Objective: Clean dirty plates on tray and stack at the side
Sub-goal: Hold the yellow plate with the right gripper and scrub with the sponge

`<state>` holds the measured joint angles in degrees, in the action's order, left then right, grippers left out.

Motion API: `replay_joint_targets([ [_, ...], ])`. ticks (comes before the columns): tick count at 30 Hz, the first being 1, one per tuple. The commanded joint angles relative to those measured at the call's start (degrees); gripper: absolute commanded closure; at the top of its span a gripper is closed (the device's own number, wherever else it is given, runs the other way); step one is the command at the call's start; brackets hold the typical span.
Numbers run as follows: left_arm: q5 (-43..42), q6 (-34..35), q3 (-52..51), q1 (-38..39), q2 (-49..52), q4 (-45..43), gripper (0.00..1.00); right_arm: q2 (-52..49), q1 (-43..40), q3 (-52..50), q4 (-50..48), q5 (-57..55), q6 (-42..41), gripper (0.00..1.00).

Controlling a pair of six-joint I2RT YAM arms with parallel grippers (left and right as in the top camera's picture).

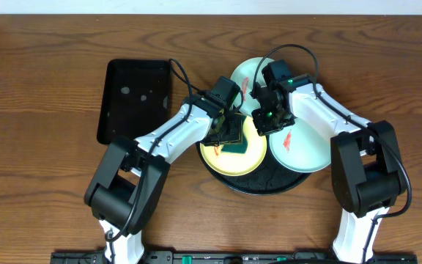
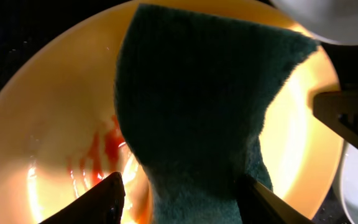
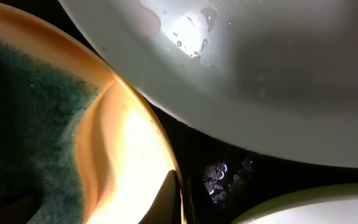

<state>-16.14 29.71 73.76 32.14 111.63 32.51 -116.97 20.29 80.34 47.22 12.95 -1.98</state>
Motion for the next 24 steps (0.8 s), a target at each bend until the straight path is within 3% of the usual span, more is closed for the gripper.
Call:
replay_joint_targets([
  [1, 0.5, -1.01, -0.42, 0.09, 0.87, -0.24, 0.42, -0.37, 0.81, -0.31, -0.52, -0.28, -1.18, 0.98],
  [7, -0.13, -0.98, -0.28, 0.07, 0.81, -0.68, 0.46, -0.37, 0.81, -0.31, -0.5, -0.28, -1.18, 0.98],
  [24, -1.14, -2.73, -0.2, -0.13, -3.08, -1.51, 0.44, -0.37, 0.81, -0.31, -0.46, -0.28, -1.18, 0.99],
])
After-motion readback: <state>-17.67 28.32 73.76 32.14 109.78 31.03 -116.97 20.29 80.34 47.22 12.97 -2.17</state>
